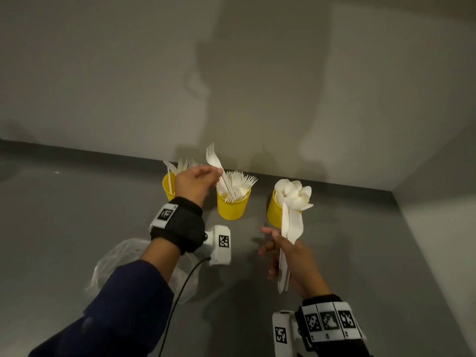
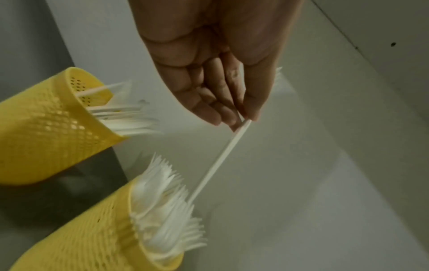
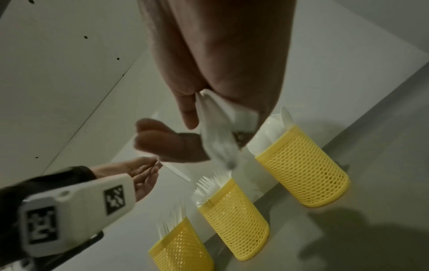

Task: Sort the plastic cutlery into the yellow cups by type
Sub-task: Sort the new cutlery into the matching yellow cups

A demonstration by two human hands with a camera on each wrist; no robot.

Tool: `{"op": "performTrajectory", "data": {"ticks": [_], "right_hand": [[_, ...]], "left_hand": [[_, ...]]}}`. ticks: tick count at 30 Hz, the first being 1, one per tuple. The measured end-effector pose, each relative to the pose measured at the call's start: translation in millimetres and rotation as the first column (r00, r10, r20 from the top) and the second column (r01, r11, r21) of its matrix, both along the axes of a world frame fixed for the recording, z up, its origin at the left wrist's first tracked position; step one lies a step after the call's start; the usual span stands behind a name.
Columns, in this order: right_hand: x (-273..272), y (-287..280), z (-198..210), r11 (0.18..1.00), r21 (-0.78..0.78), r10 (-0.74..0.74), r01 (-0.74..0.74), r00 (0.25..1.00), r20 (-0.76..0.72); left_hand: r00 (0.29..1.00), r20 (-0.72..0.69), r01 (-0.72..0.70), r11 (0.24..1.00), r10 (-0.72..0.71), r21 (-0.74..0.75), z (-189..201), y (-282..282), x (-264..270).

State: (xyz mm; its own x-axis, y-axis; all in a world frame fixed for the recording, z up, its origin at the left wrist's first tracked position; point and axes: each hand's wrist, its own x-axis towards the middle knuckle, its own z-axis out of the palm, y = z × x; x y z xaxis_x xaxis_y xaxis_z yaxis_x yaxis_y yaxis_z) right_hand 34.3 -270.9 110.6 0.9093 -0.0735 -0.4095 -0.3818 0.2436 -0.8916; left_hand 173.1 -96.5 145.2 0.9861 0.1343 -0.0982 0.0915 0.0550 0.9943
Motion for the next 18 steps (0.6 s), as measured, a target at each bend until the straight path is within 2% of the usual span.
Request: {"op": "performTrajectory", "data": {"ticks": [3, 5, 7, 9, 12, 15, 18], "right_hand": [[2, -1, 0, 0.999, -0.042, -0.032, 0.033, 0.999, 0.033], [5, 0, 0, 0.995, -0.090, -0.030, 0.033, 0.999, 0.025], [7, 1, 1, 0.994, -0.105, -0.019, 0.018, 1.000, -0.003], [10, 3, 2, 0.998, -0.063, -0.012, 0.011, 1.000, -0.022], [13, 5, 4, 0.997, 0.078, -0.011, 0.013, 1.000, -0.024], [16, 3, 3, 0.948, 0.317, -0.018, 0.021, 1.000, -0.013], [18, 6, 3, 0.927, 0.375, 0.015, -0.026, 0.999, 0.030]], "left_hand": [[0.999, 0.048, -0.023, 0.995, 0.018, 0.097, -8, -8, 19], [0.999, 0.040, -0.006, 0.973, -0.004, 0.231, -21, -17, 27], [0.998, -0.018, 0.063, 0.907, -0.061, 0.416, -38, -24, 29], [0.989, -0.087, 0.148, 0.830, -0.120, 0.538, -54, -25, 28], [0.989, -0.114, 0.144, 0.836, -0.097, 0.529, -58, -22, 24], [0.990, -0.116, 0.128, 0.857, -0.081, 0.498, -53, -16, 15], [0.994, -0.069, 0.102, 0.916, -0.081, 0.389, -49, -14, -9]]}}
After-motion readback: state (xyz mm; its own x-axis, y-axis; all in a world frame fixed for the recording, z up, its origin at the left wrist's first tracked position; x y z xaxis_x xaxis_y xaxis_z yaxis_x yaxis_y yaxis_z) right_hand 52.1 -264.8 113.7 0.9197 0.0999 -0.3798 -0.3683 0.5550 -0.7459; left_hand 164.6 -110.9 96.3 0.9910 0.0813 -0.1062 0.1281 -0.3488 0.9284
